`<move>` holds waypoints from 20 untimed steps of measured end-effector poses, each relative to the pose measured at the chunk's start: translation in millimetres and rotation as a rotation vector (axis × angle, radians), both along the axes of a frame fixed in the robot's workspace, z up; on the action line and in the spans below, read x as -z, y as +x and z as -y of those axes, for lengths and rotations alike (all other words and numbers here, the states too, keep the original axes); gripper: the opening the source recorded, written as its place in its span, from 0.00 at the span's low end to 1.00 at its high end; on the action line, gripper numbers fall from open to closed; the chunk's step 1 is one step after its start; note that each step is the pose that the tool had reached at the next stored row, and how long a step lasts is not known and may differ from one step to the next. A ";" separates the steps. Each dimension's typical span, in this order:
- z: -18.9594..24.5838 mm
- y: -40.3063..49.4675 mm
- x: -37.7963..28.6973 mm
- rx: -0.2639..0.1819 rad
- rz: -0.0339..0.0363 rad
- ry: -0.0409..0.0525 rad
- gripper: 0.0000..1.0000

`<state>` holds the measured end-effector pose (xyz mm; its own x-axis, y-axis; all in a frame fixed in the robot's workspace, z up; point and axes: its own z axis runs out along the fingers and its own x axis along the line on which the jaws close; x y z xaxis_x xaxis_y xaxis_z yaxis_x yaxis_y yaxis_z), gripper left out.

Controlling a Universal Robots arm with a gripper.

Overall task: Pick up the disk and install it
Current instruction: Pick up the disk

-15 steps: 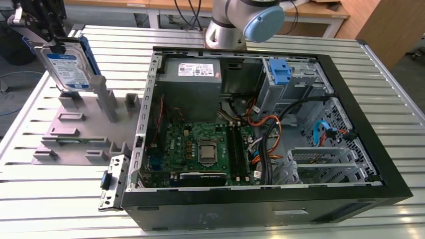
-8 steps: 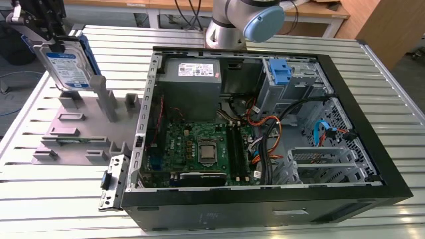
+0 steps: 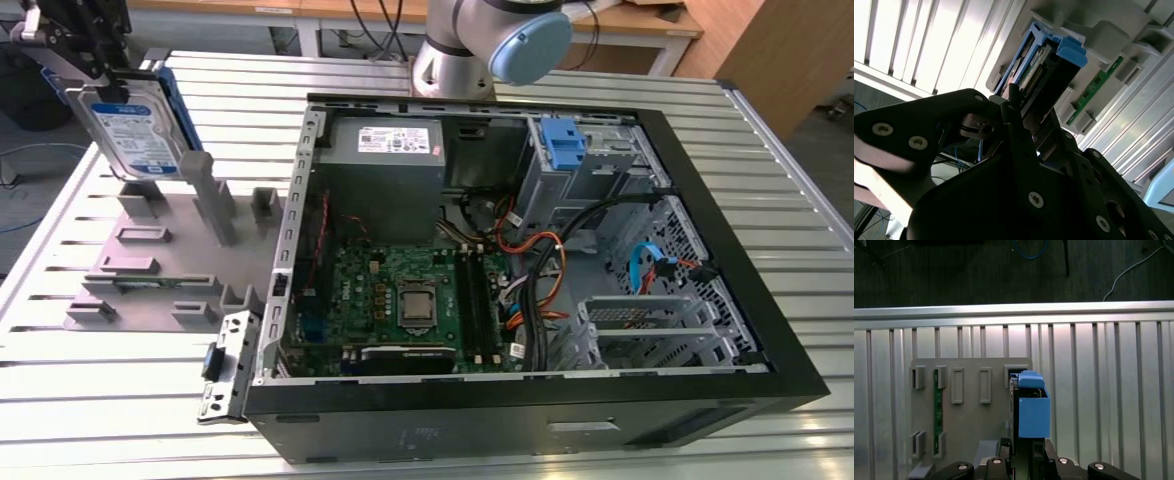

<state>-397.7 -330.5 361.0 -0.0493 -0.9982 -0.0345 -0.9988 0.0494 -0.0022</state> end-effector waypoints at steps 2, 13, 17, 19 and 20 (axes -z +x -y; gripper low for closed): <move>0.0 0.0 -0.9 0.000 0.0001 0.0001 0.35; 0.0 0.0 -4.8 0.000 -0.0001 0.0000 0.35; 0.0 0.0 -7.0 0.000 0.0000 0.0000 0.35; 0.0 0.0 -8.2 0.000 -0.0001 0.0000 0.35; 0.0 0.0 -8.8 0.000 0.0000 0.0000 0.35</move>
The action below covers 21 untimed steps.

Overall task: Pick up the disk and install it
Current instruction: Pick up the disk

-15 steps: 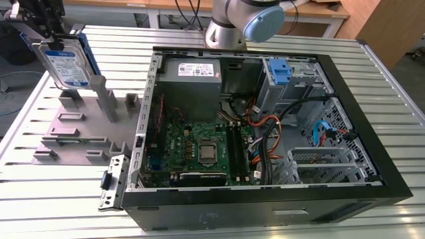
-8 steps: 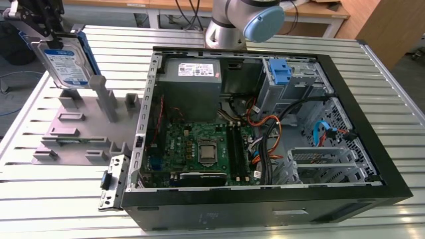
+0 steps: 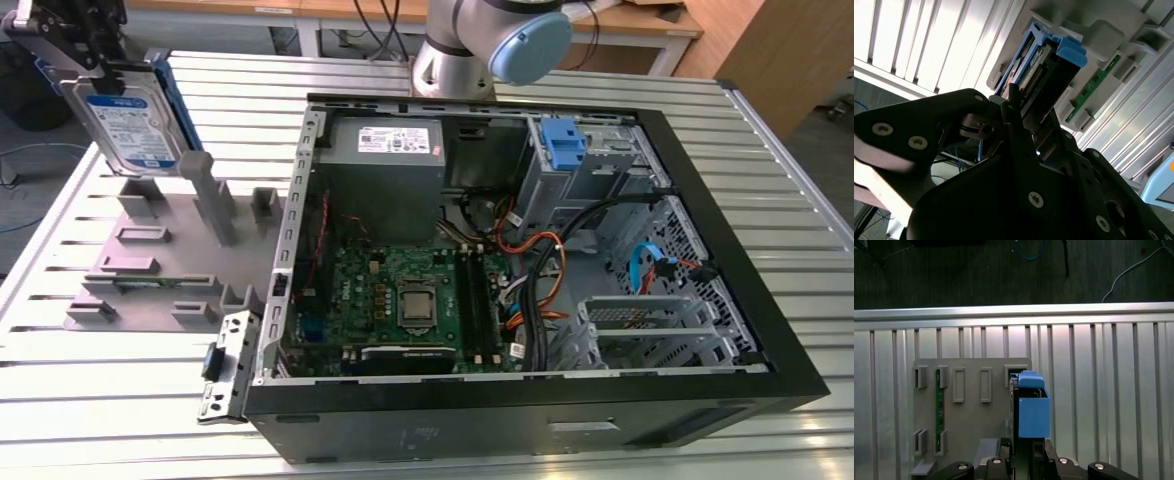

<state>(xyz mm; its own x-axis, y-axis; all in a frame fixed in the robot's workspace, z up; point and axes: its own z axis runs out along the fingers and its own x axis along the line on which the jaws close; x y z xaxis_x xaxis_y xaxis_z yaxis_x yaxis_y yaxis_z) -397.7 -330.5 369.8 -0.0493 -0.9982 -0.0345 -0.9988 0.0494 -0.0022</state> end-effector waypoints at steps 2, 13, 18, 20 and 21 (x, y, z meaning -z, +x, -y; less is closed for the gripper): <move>0.0 0.0 -1.6 0.000 0.0000 0.0000 0.35; 0.0 0.0 -4.8 0.000 -0.0001 0.0000 0.35; 0.0 0.0 -6.4 0.000 0.0000 0.0000 0.35; 0.0 0.0 -6.7 0.000 0.0002 0.0001 0.35; 0.0 0.0 -7.9 0.000 0.0000 0.0000 0.35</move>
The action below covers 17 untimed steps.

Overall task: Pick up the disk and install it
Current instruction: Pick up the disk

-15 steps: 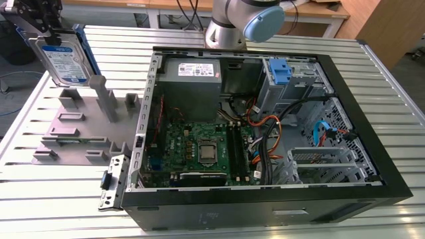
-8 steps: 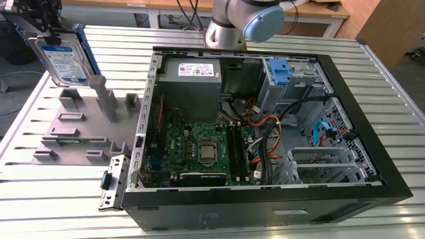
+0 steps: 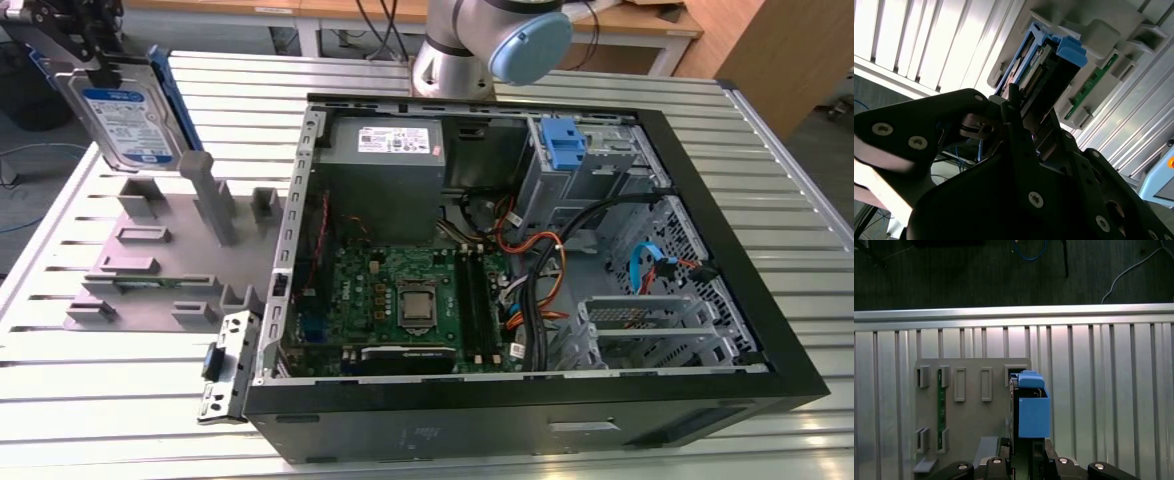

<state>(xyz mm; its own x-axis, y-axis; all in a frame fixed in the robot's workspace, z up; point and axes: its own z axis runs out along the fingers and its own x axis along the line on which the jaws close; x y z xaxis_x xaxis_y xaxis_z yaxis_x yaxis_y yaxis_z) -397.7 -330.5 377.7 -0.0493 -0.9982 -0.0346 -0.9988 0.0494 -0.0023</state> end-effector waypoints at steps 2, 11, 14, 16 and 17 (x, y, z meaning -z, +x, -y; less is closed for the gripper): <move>0.0 0.0 -1.6 0.000 -0.0001 0.0000 0.35; 0.0 0.0 -3.8 0.000 0.0001 0.0001 0.35; 0.0 0.0 -4.6 0.000 0.0000 0.0001 0.35; 0.0 0.0 -5.0 0.000 0.0000 0.0000 0.35; 0.0 0.0 -5.2 0.000 0.0000 0.0000 0.35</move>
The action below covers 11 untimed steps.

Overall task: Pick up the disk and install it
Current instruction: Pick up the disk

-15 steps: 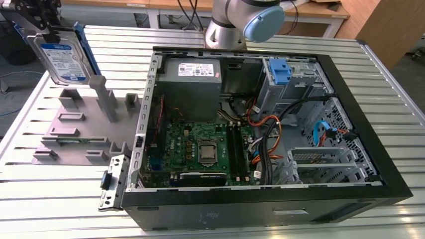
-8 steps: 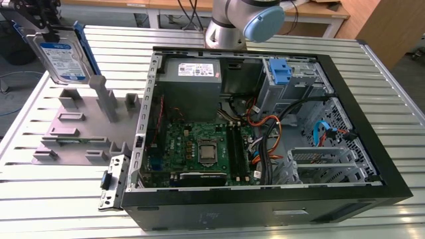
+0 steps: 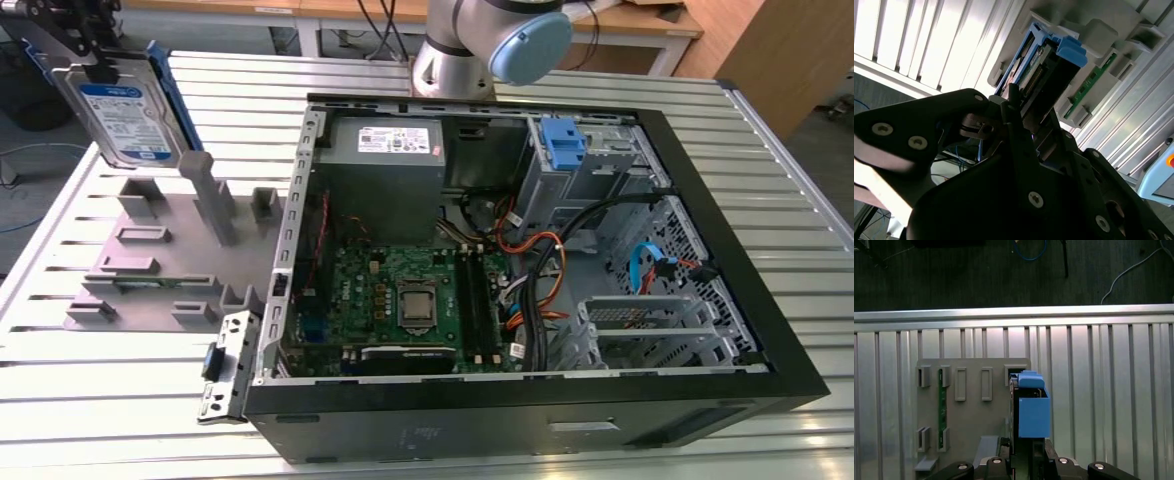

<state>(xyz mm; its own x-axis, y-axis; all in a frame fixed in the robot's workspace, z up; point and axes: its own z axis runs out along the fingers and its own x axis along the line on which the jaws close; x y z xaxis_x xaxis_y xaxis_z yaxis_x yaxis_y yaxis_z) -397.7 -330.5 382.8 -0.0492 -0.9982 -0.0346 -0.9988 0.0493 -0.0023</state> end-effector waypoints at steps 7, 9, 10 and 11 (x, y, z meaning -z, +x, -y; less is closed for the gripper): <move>0.0 0.0 -2.8 0.000 -0.0001 0.0000 0.35; 0.0 0.0 -3.2 0.000 0.0000 0.0000 0.35; 0.0 0.0 -3.4 0.000 0.0000 0.0000 0.35; 0.0 0.0 -3.6 0.000 0.0000 0.0000 0.35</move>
<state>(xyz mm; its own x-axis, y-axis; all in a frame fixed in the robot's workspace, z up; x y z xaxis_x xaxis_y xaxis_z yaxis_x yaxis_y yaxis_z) -397.7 -330.5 386.5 -0.0493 -0.9982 -0.0345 -0.9988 0.0494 -0.0022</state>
